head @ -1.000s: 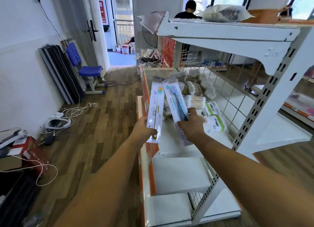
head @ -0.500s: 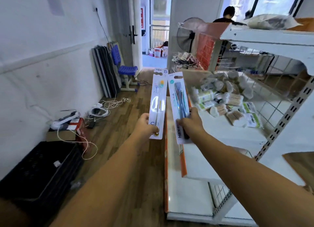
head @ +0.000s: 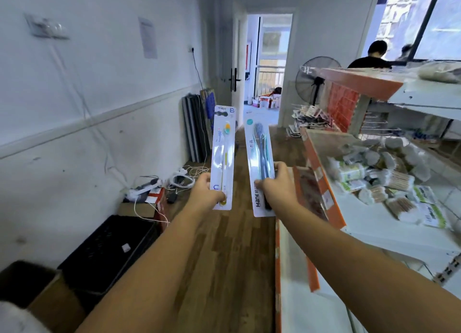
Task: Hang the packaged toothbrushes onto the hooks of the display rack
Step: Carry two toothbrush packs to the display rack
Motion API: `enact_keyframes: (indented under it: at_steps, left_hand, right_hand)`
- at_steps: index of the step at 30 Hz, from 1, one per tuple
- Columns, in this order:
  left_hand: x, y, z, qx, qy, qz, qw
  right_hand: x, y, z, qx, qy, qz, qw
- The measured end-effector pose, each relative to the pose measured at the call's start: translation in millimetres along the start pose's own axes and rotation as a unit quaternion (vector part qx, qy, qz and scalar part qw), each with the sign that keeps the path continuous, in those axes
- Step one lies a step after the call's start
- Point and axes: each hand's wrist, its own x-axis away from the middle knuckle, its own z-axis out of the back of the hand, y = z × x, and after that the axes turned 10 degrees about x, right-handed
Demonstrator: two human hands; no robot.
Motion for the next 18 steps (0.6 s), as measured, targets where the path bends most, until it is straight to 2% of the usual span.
enact_keyframes:
  at_steps: [11,18]
  left_hand:
    - [-88,7,7,0.034,0.047,-0.025,0.998]
    - [-159,7,6,0.036,0.077,-0.030,0.996]
  right_hand:
    - [-88,-22,-53,-0.097,-0.052,0.016,0.994]
    - [-171,-23,-80,-0.110,-0.075,0.019,0.991]
